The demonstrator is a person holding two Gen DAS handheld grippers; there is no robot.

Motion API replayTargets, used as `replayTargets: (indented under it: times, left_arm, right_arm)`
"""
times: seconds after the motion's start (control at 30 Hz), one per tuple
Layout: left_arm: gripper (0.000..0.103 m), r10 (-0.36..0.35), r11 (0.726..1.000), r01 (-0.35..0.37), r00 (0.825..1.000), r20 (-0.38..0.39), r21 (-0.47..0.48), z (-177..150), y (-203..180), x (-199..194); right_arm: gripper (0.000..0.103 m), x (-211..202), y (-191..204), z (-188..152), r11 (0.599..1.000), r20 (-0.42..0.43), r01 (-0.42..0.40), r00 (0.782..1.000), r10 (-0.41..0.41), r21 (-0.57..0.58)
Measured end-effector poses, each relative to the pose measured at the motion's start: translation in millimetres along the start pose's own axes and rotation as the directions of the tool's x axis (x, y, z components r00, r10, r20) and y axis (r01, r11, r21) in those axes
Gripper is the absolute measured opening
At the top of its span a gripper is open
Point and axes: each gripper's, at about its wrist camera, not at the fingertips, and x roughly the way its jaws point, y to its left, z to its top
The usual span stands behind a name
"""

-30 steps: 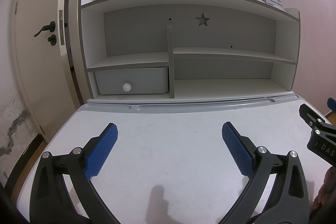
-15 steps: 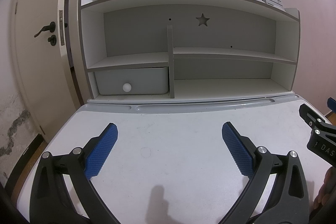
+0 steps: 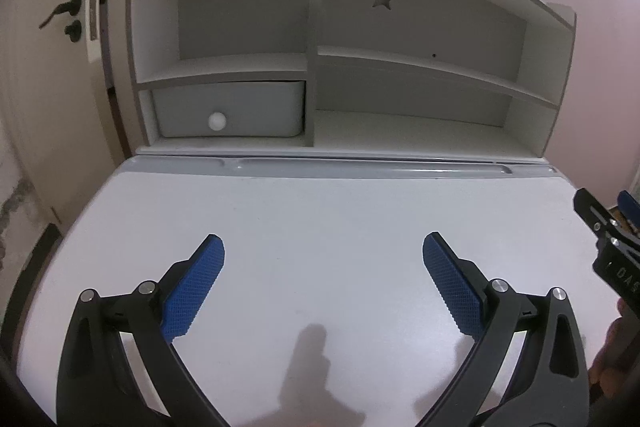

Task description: Collect trash

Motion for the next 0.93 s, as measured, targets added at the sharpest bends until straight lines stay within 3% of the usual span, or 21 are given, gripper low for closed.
replayTargets:
  times: [0.13, 0.4, 0.53, 0.63, 0.77, 0.93]
  left_arm:
    - [0.097, 0.05, 0.998, -0.051, 0.998, 0.027, 0.039, 0, -7, -5]
    - [0.097, 0.05, 0.998, -0.05, 0.999, 0.008, 0.045, 1, -11, -5]
    - [0.096, 0.041, 0.999, -0.041, 0.999, -0.033, 0.012, 0, -5, 4]
    - [0.096, 0.074, 0.997, -0.071, 0.993, -0.09, 0.029, -2, -5, 13]
    - [0.096, 0.094, 0.995, -0.087, 0.982, -0.162, 0.047, -5, -2, 25]
    - [0.096, 0.054, 0.998, -0.042, 0.965, -0.256, 0.051, -12, -2, 37]
  right_arm:
    - [0.096, 2, -2, 0, 1.0, -0.013, 0.0, 1.0, 0.0, 0.01]
    - [0.096, 3, -3, 0, 1.0, -0.019, -0.003, 1.0, 0.004, 0.019]
    - [0.097, 4, -5, -1, 1.0, -0.026, -0.011, 1.0, 0.011, 0.028]
    - [0.096, 6, -6, -1, 1.0, -0.046, -0.017, 0.999, 0.018, 0.026]
    - [0.096, 19, -3, -3, 0.999, -0.152, -0.035, 0.988, 0.034, -0.009]
    - [0.096, 43, 3, -13, 0.996, -0.334, -0.078, 0.941, 0.058, -0.045]
